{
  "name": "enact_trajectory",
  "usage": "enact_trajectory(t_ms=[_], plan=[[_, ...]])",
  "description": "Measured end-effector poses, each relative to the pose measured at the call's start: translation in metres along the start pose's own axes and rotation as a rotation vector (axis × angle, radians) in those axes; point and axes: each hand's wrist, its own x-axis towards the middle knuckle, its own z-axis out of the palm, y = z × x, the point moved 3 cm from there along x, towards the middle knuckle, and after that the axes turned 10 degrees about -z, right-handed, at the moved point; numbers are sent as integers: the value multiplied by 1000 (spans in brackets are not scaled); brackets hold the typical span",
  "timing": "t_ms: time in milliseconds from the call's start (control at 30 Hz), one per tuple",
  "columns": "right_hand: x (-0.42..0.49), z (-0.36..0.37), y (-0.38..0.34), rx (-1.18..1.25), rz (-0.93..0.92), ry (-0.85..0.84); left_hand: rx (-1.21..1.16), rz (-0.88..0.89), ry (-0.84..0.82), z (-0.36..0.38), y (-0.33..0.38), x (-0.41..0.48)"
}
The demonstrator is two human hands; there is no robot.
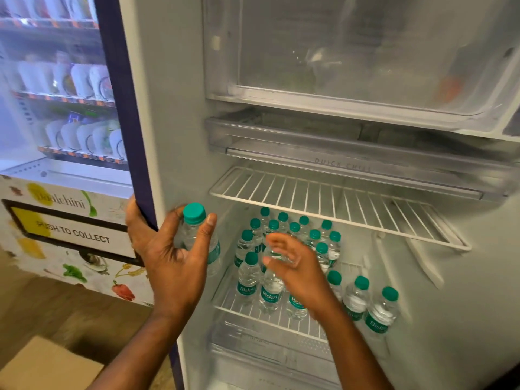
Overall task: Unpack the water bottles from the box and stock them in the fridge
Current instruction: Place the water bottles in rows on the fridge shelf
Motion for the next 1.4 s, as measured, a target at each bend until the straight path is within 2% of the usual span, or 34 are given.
enact_trajectory(t_ms=[67,133,233,400,500,600,700,833,967,1100,1200,1300,1400], plan=[[-9,32,-19,70,-80,-120,-13,0,-7,-1,-1,0],[-8,57,-31,60,-141,-149,-17,-9,-14,-2,-2,1],[-2,83,-51,105,-183,-148,-23,-25,-7,-3,0,0],[-2,103,-69,176,-260,-50,-34,-21,-22,-6,4,0],[-9,108,-64,469,-96,-21,11,34,-64,-11,3,0],[-21,104,-51,513,44,1,91,108,-72,-14,7,4],[-31,91,-38,733,276,98,237,267,-15,-11,13,17],[-33,70,-24,915,454,167,338,309,102,-2,15,29],[-29,43,-7,856,500,210,394,326,201,1,10,30],[-21,4,11,752,532,286,445,315,221,3,10,30],[-12,-30,22,800,558,398,469,311,230,5,10,29],[-2,-64,34,730,551,498,485,308,245,6,9,29],[8,-96,48,631,556,693,485,310,258,6,9,29]])
